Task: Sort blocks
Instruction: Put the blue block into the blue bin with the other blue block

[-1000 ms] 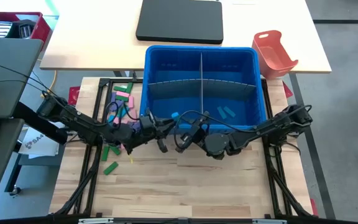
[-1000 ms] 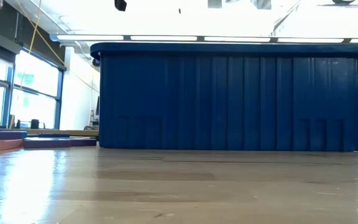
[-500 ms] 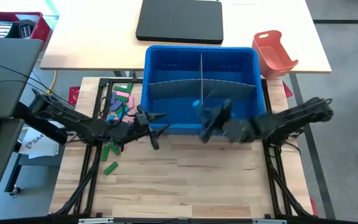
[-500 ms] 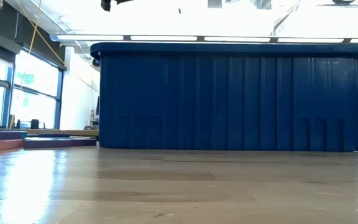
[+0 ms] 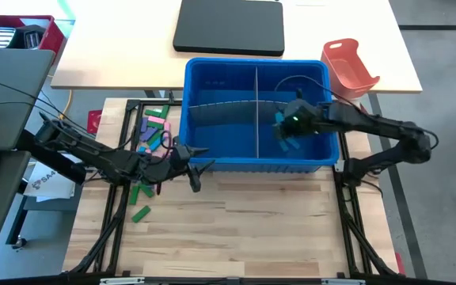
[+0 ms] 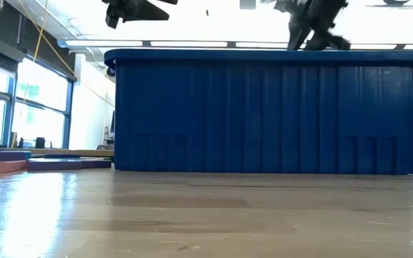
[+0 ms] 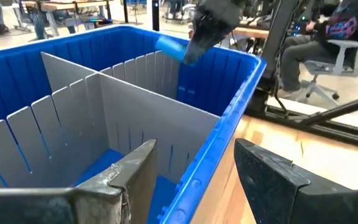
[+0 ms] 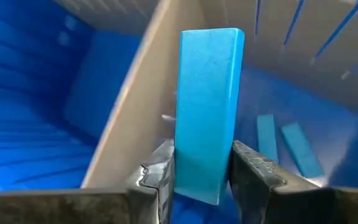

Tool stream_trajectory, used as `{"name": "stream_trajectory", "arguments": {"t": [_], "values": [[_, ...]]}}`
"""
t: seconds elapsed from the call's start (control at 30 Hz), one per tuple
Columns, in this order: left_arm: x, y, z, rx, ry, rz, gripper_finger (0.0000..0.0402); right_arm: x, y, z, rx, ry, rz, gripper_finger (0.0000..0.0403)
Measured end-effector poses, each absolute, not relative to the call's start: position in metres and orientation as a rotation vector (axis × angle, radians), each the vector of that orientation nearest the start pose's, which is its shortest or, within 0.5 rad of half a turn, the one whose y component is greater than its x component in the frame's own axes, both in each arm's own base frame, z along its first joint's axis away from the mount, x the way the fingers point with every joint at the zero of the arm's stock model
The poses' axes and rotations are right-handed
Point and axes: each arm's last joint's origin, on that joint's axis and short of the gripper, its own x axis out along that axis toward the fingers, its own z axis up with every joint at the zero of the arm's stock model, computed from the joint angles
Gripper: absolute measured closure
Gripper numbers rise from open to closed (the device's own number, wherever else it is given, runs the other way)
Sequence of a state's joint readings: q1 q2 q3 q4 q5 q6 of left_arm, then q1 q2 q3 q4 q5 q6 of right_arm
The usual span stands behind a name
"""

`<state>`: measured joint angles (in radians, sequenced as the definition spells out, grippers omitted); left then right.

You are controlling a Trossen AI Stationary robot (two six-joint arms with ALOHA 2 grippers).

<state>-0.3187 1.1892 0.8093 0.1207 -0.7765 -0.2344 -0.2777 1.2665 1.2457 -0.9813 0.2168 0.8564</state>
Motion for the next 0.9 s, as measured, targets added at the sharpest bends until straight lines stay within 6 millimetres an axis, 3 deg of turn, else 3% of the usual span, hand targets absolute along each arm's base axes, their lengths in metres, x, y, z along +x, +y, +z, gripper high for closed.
{"name": "stream_trajectory", "arguments": {"t": [0.47, 0.73, 0.9], "values": [[0.247, -0.067, 0.284, -0.074, 0.237, 0.449, 0.0198, 0.254, -0.150, 0.231, 0.965, 1.255, -0.999, 0.0292], [0.246, -0.067, 0.281, -0.079, 0.255, 0.454, 0.0198, 0.270, -0.164, 0.187, 0.935, 1.389, -0.963, 0.0292], [0.246, -0.067, 0.281, -0.086, 0.253, 0.454, 0.0198, 0.273, -0.166, 0.178, 0.903, 1.413, -0.951, 0.0292]]}}
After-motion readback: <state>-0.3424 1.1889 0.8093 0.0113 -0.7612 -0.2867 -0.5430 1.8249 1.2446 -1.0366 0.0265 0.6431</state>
